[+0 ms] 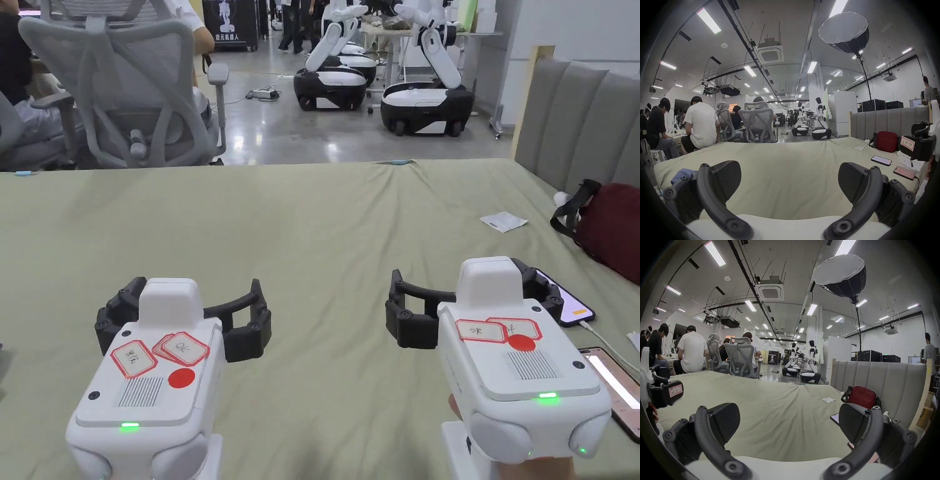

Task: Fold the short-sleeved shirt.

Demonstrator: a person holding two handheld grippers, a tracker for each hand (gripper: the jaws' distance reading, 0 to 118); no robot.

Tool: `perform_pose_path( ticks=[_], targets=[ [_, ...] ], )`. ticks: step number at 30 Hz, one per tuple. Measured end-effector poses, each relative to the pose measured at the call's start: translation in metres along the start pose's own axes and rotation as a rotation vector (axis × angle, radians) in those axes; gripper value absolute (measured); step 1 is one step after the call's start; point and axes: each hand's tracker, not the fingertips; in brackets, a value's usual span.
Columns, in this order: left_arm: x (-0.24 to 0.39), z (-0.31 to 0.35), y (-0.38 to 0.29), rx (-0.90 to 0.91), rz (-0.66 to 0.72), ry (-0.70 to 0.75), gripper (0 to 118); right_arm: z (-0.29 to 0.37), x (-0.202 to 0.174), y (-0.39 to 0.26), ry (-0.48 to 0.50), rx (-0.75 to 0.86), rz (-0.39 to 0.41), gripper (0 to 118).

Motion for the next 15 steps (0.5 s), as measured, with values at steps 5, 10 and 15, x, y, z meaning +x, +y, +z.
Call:
perform_pose_path(
  ticks=[5, 10, 15],
  targets=[
    [-0.0035, 0.0052, -0.0017, 0.004, -0.003, 0.022, 118, 0.0013, -0.0024, 0.0000, 0.007, 0.005, 0.001, 118],
    [-0.0050, 0.0050, -0.0023, -0.003, 0.006, 0.020, 118, 0.0014, -0.0052, -0.0009, 0.015, -0.002, 0.001, 118],
    [-0.0029, 0.0049, -0.0034, -0.008, -0.005, 0.021, 118, 0.0005, -0.0079, -0.0021, 0.023, -0.005, 0.001, 118]
  ],
)
